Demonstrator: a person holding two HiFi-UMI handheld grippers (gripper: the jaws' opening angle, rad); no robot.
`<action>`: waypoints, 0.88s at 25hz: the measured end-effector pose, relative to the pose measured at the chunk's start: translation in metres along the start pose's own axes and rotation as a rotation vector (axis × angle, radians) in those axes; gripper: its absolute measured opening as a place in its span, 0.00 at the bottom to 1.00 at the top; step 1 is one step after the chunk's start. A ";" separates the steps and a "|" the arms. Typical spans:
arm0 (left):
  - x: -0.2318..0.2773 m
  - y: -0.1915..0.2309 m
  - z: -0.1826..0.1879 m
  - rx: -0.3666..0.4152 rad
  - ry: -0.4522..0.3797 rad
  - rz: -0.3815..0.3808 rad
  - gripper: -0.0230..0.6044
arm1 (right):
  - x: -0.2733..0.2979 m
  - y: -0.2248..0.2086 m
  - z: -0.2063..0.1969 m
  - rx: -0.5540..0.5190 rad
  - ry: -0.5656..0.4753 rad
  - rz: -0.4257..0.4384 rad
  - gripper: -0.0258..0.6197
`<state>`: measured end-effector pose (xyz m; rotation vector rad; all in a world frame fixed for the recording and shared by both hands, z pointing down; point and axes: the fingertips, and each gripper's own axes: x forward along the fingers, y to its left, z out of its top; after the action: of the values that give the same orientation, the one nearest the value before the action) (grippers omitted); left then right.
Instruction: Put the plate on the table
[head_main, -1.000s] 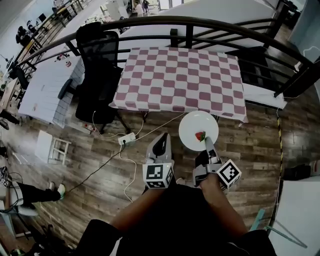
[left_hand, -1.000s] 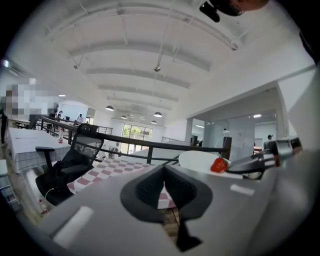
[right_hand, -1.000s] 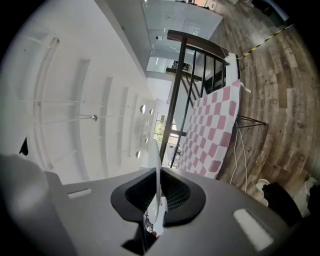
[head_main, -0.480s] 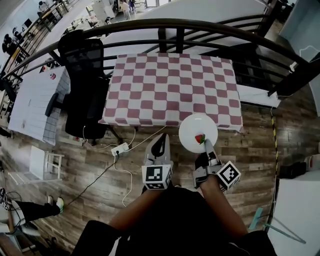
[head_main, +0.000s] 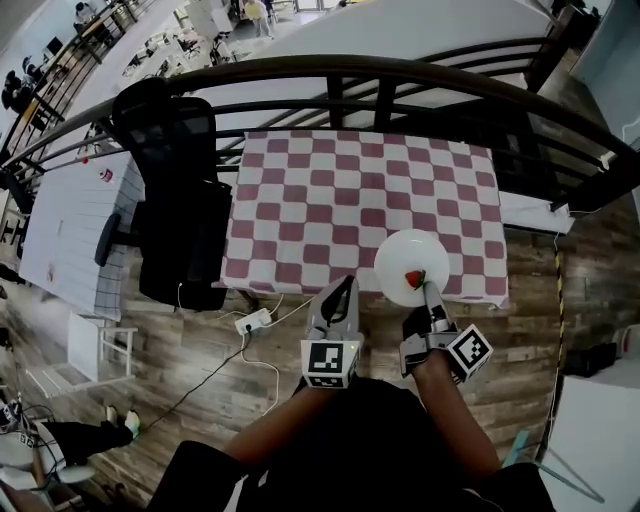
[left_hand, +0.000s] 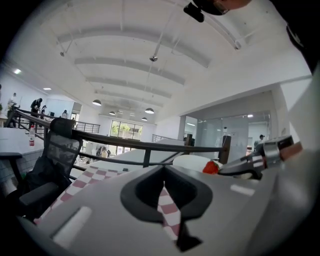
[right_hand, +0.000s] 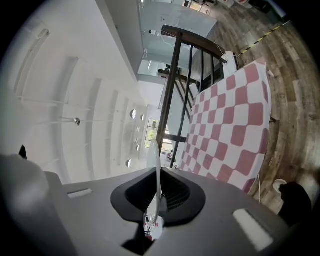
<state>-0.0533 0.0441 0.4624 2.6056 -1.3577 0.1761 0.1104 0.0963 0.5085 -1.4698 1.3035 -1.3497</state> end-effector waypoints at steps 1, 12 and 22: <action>0.010 0.008 0.005 0.000 -0.002 -0.007 0.05 | 0.013 0.001 -0.001 0.001 0.003 -0.009 0.07; 0.092 0.081 0.024 -0.050 -0.001 -0.048 0.05 | 0.112 0.005 0.001 0.007 -0.036 -0.016 0.07; 0.127 0.087 0.024 -0.049 0.004 -0.077 0.05 | 0.151 -0.005 0.000 0.011 0.017 -0.052 0.07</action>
<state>-0.0517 -0.1108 0.4746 2.6100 -1.2420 0.1339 0.1007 -0.0497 0.5472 -1.4971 1.2746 -1.4035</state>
